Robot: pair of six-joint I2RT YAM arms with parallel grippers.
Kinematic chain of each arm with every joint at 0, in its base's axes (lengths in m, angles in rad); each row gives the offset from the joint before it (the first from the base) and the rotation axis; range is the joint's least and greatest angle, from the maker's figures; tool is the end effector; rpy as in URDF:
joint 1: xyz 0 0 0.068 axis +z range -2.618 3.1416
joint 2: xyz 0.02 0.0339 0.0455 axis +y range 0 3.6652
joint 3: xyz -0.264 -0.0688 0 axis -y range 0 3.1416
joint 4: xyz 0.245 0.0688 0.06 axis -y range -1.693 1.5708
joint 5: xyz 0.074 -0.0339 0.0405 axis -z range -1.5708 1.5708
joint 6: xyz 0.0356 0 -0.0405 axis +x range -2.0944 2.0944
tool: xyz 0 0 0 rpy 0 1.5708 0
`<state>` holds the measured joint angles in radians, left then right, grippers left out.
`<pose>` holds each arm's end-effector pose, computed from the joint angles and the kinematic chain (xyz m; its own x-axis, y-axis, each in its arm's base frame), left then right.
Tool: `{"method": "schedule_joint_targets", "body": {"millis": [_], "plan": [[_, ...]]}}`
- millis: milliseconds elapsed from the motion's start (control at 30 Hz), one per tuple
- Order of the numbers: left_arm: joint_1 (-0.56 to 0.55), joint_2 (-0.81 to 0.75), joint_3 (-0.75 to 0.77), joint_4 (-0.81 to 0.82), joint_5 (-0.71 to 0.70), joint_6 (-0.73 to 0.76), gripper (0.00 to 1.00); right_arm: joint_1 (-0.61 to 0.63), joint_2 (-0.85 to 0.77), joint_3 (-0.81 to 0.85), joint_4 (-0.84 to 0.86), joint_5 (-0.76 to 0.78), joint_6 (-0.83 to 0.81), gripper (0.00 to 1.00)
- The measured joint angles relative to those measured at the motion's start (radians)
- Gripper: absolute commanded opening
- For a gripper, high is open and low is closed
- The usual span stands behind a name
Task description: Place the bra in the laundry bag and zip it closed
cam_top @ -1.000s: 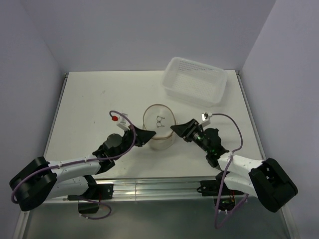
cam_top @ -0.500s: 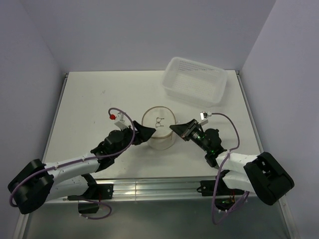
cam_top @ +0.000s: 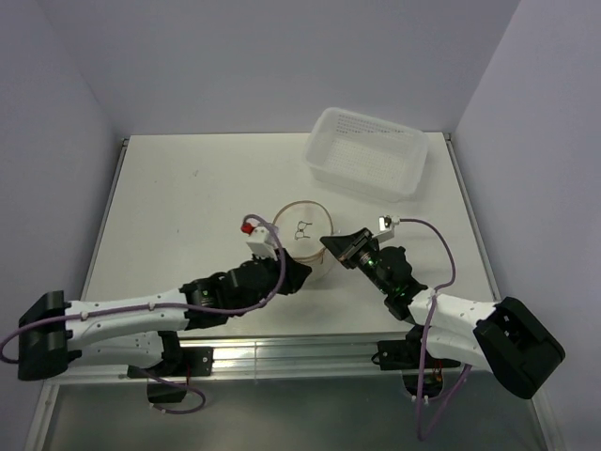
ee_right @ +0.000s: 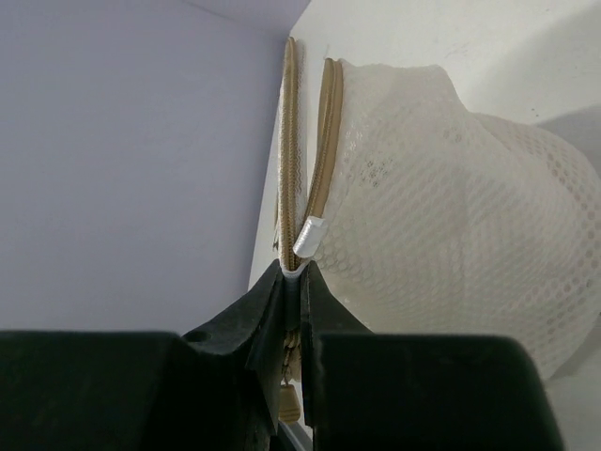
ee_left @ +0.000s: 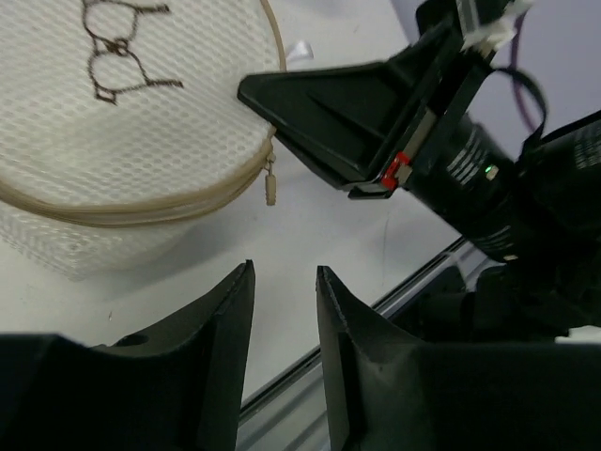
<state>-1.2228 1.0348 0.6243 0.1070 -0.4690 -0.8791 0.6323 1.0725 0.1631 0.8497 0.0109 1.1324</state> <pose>0.0952 -0.2151 0.2661 -0.5975 -0.3674 -0.7127 0.3626 0.6690 -0.6488 0.1624 0.1185 0.1824 -0.5476 0.7212 -0.4243 -0.2036 0.3771 0.9035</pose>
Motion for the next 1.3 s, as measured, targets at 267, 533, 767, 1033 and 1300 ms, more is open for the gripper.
{"method": "schedule_joint_targets", "body": {"millis": [267, 533, 767, 1033, 1300], "plan": [[-0.037, 0.248, 0.124, -0.02, -0.028, 0.03, 0.52, 0.011, -0.024, 0.0, -0.046, 0.029, -0.007, 0.0], [-0.006, 0.325, 0.177, 0.004, -0.031, 0.03, 0.5, 0.011, -0.039, 0.0, -0.061, 0.031, -0.016, 0.0], [0.016, 0.368, 0.179, 0.014, -0.021, 0.029, 0.42, 0.012, -0.051, 0.0, -0.073, 0.033, -0.023, 0.0], [0.018, 0.39, 0.179, 0.045, 0.002, 0.029, 0.37, 0.013, -0.055, 0.0, -0.078, 0.035, -0.024, 0.0], [0.018, 0.389, 0.18, 0.047, 0.002, 0.02, 0.42, 0.016, -0.055, 0.0, -0.08, 0.034, -0.024, 0.0]]}}
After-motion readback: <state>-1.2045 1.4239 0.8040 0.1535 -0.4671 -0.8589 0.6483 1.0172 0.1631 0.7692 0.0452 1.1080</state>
